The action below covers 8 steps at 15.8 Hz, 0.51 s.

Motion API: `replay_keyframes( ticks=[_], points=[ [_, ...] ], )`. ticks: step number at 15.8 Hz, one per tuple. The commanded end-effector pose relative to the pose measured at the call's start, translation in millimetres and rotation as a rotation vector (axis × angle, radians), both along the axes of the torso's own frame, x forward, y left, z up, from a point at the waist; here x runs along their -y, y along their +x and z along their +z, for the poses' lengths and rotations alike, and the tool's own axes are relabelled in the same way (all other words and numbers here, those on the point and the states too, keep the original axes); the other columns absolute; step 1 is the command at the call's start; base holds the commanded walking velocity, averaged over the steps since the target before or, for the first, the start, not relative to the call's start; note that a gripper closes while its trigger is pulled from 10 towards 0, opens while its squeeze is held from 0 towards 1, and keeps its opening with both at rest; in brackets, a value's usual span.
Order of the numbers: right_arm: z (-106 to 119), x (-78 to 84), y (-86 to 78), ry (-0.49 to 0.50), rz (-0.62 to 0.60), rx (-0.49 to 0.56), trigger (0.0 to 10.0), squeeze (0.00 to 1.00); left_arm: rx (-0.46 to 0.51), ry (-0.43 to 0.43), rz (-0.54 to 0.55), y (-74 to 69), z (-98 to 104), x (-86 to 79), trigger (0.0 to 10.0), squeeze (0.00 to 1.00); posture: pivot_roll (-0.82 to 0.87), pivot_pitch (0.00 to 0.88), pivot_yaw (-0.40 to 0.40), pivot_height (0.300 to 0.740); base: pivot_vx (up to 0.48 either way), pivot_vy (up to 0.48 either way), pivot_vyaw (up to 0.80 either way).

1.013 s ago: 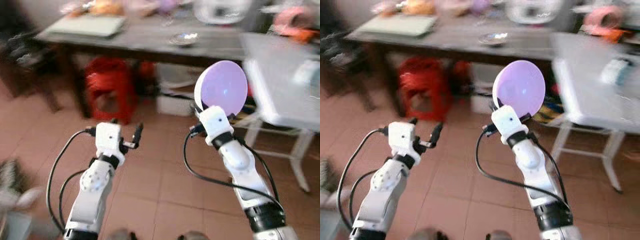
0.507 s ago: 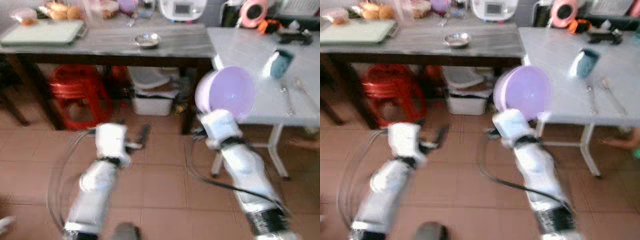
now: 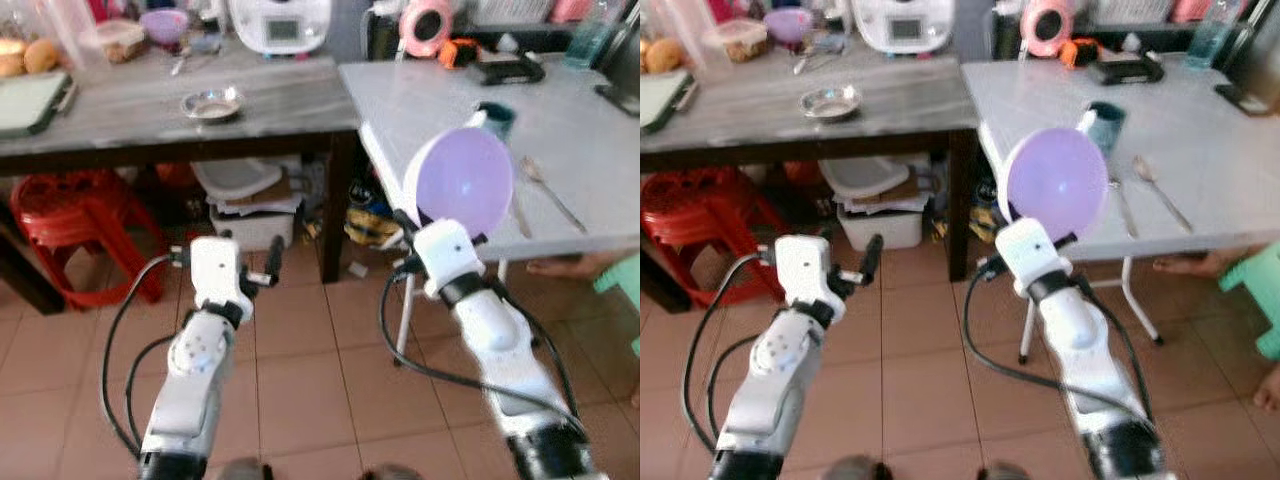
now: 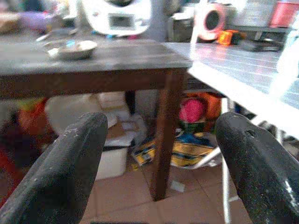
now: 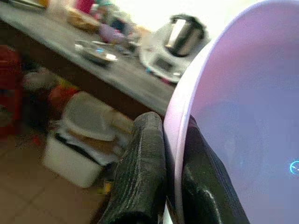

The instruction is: Setting the table

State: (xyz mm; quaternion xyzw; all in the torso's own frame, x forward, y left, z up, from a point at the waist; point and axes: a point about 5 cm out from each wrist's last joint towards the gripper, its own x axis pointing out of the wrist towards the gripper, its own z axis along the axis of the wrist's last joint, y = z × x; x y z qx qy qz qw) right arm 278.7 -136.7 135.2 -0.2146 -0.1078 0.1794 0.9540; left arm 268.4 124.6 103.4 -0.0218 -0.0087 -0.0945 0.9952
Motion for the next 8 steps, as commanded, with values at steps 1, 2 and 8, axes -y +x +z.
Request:
replay_keyframes(
  ticks=[1, 2, 8],
  points=[
    [7.0, -6.8, -1.4, -0.004, 0.030, 0.034, 10.0, 0.00, -0.007, 0.014, 0.017, -0.4, -1.6, -4.7, 10.0, 0.00, -0.01, 0.000, -0.015, 0.740, 0.000, 0.000, 0.79],
    [7.4, -7.1, -1.9, -0.001, 0.031, 0.035, 10.0, 0.00, -0.002, 0.019, 0.017, 0.1, -1.2, -5.1, 10.0, 0.00, -0.01, 0.000, -0.014, 0.740, 0.000, 0.000, 0.79],
    [8.0, -4.0, -4.8, 0.014, 0.011, 0.032, 10.0, 0.00, 0.021, 0.036, -0.011, 1.2, 0.6, -3.9, 10.0, 0.00, -0.02, 0.000, -0.008, 0.740, 0.379, 0.000, 0.54]
  ],
)
